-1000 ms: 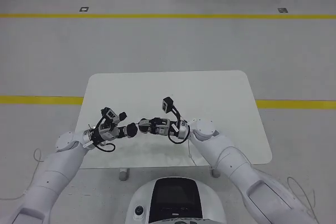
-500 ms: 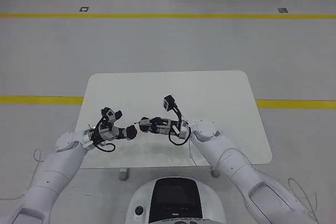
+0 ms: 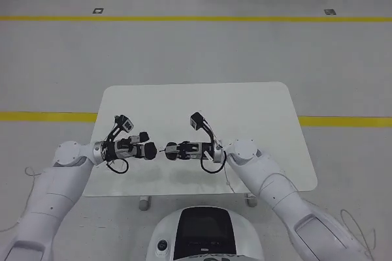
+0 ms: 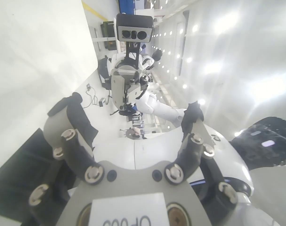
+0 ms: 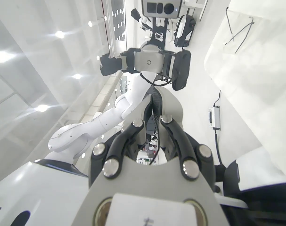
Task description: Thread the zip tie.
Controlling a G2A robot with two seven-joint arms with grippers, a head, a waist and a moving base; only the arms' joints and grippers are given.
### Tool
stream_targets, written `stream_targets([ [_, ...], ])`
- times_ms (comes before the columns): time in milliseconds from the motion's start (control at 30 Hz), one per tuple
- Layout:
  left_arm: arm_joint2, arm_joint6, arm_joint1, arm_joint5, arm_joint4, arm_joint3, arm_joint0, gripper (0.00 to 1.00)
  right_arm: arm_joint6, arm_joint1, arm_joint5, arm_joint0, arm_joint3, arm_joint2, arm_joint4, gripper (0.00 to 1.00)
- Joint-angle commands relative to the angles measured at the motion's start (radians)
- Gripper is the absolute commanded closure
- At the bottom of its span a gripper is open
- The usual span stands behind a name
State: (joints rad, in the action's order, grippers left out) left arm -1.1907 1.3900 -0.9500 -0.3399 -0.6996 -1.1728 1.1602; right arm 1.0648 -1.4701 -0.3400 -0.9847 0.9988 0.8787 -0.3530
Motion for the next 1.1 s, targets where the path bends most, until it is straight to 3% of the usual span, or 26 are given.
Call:
stream_targets([
  [0, -0.002, 0.000, 0.002, 0.000, 0.035, 0.011, 0.005, 0.00, -0.005, 0.001, 0.000, 0.009, 0.004, -0.002, 0.045, 1.00],
  [267, -0.002, 0.000, 0.002, 0.000, 0.035, 0.011, 0.005, 0.00, -0.005, 0.001, 0.000, 0.009, 0.004, -0.002, 0.045, 1.00],
  [333, -0.005, -0.030, 0.001, 0.000, 0.034, -0.005, 0.012, 0.00, -0.011, 0.003, 0.000, -0.006, 0.020, 0.000, 0.035, 1.00],
  [467, -0.044, -0.013, 0.001, 0.000, 0.044, -0.034, 0.027, 0.00, 0.028, 0.005, 0.000, -0.022, 0.031, 0.025, -0.037, 1.00],
  [633, -0.089, 0.000, -0.014, 0.000, 0.008, -0.068, 0.060, 0.00, 0.089, -0.001, 0.000, -0.027, 0.018, 0.046, -0.109, 1.00],
  [700, -0.085, 0.000, -0.015, 0.000, 0.041, -0.056, 0.065, 0.00, 0.073, -0.003, 0.000, -0.013, -0.021, 0.053, -0.088, 1.00],
  [1067, -0.085, 0.000, -0.015, 0.000, 0.041, -0.056, 0.065, 0.00, 0.073, -0.003, 0.000, -0.013, -0.021, 0.053, -0.088, 1.00],
])
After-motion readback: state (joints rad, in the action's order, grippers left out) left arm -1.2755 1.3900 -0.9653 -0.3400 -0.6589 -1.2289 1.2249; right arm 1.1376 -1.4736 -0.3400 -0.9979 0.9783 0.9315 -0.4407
